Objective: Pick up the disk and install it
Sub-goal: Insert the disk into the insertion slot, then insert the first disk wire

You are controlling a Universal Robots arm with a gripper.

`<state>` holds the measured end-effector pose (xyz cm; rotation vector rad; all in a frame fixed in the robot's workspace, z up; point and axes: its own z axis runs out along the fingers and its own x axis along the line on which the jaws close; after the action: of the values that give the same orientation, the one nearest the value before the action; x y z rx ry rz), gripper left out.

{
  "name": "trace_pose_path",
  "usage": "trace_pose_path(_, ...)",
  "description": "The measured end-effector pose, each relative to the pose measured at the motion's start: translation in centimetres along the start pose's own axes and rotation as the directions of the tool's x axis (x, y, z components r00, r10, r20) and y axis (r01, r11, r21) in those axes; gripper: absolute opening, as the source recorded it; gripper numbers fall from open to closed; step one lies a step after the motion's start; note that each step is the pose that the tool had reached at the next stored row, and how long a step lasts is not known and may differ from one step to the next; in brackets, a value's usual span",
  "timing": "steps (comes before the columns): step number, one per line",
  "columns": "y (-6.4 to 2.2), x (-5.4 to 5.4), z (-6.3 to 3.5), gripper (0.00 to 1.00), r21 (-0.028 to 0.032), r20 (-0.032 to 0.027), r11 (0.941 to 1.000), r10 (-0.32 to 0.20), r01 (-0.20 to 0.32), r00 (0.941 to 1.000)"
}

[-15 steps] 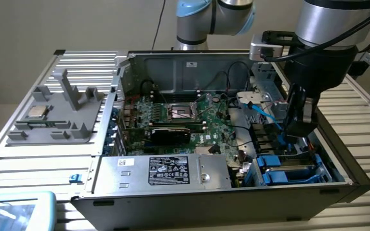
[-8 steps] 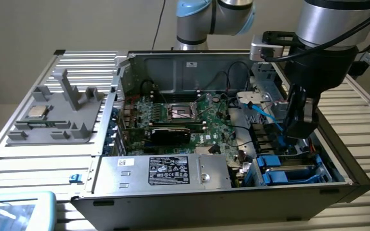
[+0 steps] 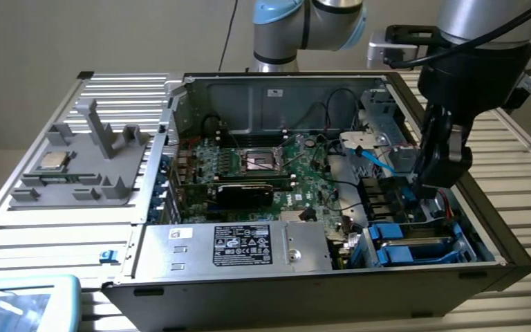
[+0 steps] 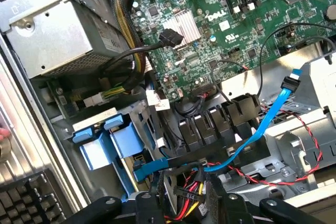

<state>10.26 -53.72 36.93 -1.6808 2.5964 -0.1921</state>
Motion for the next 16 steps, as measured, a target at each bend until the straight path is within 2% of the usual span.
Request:
trace_pose_path(7, -0.81, 0.4, -2.96, 0.45, -0.0006, 0.0014, 1.0, 0.0, 0.0, 1.0)
trace_pose_path(11, -1.16, 0.8, -3.2, 0.45, -0.0064, 0.0123, 1.0, 0.001, -0.001, 0.9999)
trace_pose_path(16, -1.18, 0.8, -3.2, 0.45, -0.0066, 0.0125, 1.0, 0.001, -0.001, 0.9999)
